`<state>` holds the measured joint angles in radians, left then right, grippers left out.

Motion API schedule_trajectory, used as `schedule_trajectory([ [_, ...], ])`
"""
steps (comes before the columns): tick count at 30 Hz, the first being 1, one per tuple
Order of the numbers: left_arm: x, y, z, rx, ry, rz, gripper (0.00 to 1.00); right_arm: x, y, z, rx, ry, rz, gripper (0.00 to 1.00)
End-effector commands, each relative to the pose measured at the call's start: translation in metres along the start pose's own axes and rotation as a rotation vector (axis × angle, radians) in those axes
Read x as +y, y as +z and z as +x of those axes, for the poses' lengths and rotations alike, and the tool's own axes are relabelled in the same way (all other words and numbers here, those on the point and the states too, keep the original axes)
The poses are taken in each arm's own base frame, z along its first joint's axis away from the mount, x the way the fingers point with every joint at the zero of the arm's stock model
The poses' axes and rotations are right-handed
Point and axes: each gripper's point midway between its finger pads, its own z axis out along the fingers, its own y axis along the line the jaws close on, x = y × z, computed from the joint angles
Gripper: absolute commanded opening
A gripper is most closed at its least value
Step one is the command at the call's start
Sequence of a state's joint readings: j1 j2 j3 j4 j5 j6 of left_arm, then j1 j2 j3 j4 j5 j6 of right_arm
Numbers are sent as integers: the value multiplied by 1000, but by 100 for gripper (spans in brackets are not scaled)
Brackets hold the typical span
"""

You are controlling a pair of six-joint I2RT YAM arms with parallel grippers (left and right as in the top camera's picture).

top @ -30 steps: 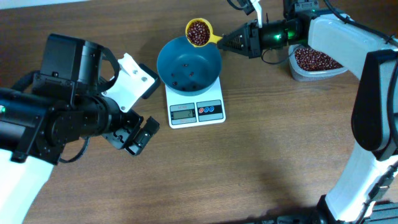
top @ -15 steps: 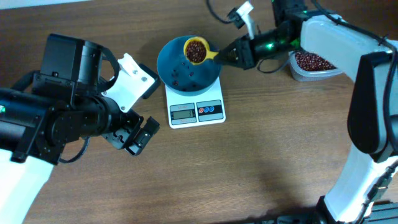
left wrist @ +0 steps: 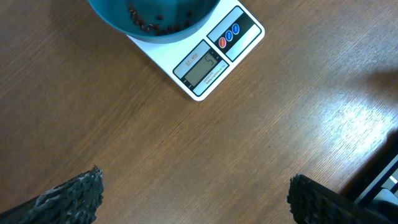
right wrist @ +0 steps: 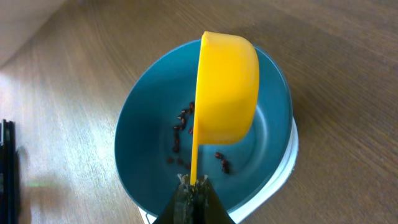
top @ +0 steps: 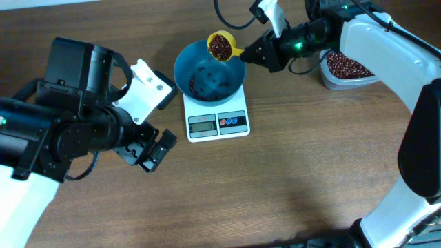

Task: Scoop item into bowl and weigh 50g on scale
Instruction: 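Tilt the scoop with the right gripper to pour beans into the bowl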

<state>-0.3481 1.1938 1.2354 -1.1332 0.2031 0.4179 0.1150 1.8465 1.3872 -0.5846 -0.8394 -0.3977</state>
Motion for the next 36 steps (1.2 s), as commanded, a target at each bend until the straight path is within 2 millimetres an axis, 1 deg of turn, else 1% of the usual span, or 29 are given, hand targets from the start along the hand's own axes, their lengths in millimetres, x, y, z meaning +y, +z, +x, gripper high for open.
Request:
schedule_trajectory([
  [1,0,-5,-5,-26,-12,3,99,3,-5,-7,1,-43,37,4],
  [7,0,-5,-6,-26,-12,2,99,10,-4,-12,29,-98,110,4],
  [10,0,-5,-6,-26,-12,2,99,13,-8,-16,20,-110,117,4],
  [17,0,-5,-5,-25,-12,3,99,18,-13,-18,17,-112,118,4],
  [21,0,-5,-5,-25,-12,3,99,22,-14,-13,37,-92,110,4],
  [33,0,-5,-5,-26,-12,3,99,24,-14,-9,49,-79,104,4],
  [36,0,-5,-5,-25,-12,2,99,33,-6,-10,58,-95,84,4],
])
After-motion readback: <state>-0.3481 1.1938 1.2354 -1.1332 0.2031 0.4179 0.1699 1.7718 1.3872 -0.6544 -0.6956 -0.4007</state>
